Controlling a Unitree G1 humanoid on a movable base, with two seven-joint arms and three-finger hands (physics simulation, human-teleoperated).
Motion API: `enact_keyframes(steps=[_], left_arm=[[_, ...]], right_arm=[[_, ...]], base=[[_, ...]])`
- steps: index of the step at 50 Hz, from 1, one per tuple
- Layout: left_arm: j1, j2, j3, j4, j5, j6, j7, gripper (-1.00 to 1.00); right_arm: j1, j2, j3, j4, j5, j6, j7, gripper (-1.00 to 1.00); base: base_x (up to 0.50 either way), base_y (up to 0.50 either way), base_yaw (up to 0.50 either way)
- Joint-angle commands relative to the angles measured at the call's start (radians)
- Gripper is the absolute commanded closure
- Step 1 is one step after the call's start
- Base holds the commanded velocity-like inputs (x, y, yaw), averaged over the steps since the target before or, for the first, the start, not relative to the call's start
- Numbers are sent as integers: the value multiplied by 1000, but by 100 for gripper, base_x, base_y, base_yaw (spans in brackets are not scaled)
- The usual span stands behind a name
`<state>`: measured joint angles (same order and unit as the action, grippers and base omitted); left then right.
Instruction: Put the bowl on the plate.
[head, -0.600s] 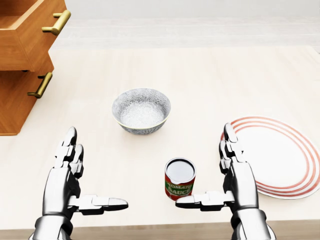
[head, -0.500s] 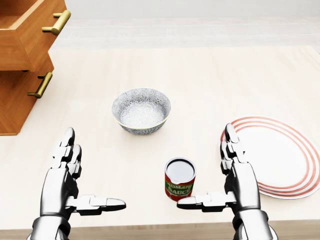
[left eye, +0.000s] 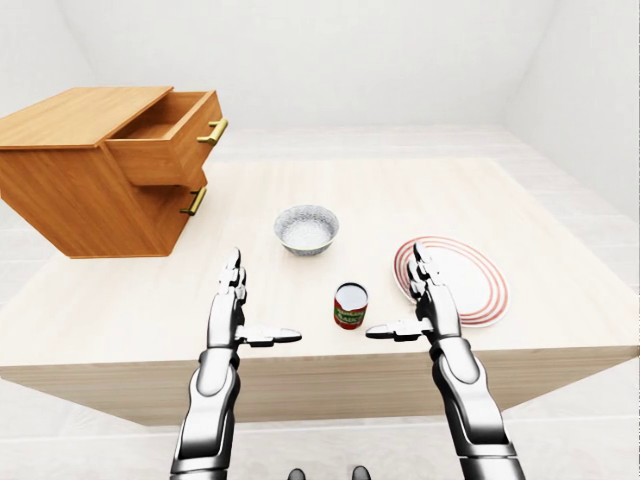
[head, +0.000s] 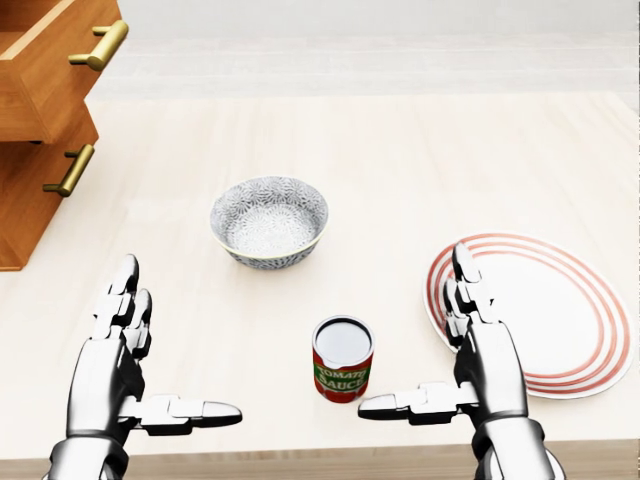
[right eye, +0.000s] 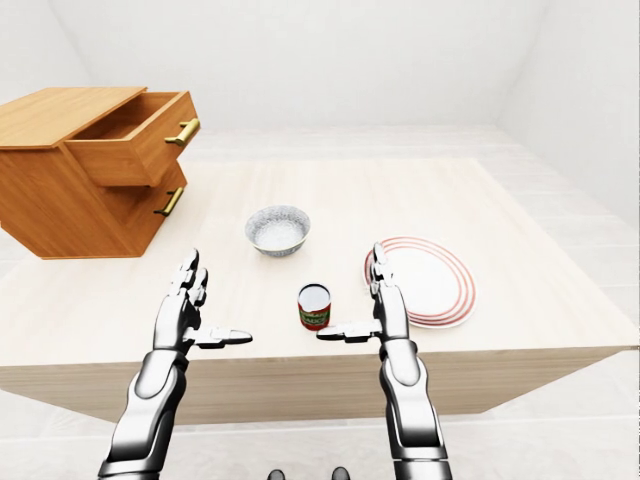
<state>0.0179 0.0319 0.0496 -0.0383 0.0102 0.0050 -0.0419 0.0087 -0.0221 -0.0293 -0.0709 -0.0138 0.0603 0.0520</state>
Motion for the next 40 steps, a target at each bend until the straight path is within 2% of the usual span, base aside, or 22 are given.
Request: enact_keyframes(steps=[1,7,16,26,29,40], left_arm=[[8,1,0,-19,23,1,-5,-100],[11,1,4,-32,26,11,-10,-100],[11,1,5,-26,36,4,-11,-100],[12,4,8,-39,43,12,-14,-100],[12,4,6,-55,47,26,-18,-100],[7,6,13,-73,52,43,-22,-100]], right_arm=[[-1,0,-3,-11,-3,9,5,-100],[6,0,-7,-18,0,7,8,-100],[13,-1,-7,-21,0,6,10,-100],[17,0,-7,-27,-1,10,12,-100],[18,0,-9,-32,0,14,11,-100],[9,-1,-11,-35,0,21,9,-100]], base=[[0,-14,0],[0,-14,0],[0,-14,0],[0,-13,0],[0,-11,0],[0,-11,0]])
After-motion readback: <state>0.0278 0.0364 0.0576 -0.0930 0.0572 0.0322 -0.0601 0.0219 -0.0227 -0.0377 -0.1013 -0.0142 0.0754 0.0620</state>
